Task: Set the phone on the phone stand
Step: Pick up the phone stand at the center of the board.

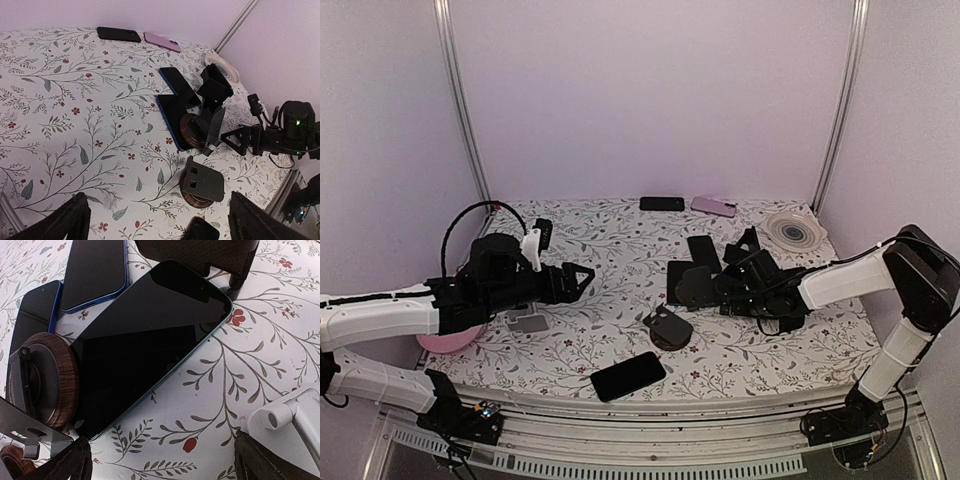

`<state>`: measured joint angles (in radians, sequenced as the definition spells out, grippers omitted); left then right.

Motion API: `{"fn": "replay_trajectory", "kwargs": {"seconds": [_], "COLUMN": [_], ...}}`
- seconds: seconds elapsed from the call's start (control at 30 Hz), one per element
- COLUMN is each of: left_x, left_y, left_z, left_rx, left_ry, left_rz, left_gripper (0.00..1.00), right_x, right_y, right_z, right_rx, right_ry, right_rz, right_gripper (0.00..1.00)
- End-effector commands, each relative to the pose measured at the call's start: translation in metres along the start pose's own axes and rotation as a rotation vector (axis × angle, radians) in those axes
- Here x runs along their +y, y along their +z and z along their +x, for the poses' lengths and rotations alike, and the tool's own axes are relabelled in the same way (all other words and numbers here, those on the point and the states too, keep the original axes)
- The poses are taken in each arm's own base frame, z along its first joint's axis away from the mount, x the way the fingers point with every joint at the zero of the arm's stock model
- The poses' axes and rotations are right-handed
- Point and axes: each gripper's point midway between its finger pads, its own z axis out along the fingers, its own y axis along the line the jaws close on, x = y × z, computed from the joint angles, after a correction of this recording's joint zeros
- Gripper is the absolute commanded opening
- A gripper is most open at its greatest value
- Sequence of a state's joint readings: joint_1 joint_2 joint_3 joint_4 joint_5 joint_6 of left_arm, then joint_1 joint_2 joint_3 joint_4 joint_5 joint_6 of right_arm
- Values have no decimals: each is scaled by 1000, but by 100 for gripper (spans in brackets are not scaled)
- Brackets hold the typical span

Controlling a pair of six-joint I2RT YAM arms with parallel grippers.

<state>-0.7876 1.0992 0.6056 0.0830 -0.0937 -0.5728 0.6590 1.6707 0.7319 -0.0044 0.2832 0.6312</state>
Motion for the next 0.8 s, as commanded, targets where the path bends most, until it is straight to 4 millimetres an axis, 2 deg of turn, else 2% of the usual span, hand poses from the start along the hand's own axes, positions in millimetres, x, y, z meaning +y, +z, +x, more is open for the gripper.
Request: {"fn": "replay_trajectory", "kwargs": {"seconds": [0.0, 0.23, 0.77], "left_x": [-3, -4, -4], "left_y": [-1, -1, -1], "left_z": [4, 3, 3], "left_rx": [10, 10, 10], "left_ry": [10, 12, 15], "left_rz": [7, 7, 10], "left_gripper": [97, 97, 97], "right_x": [-26, -40, -57], "right_y": [8, 11, 11], "right_z": [24, 26, 20], "right_rx": [65, 63, 48], "right_ry": [-26, -18, -25], "right_rz": [99, 180, 312], "right_gripper": [99, 99, 99]}}
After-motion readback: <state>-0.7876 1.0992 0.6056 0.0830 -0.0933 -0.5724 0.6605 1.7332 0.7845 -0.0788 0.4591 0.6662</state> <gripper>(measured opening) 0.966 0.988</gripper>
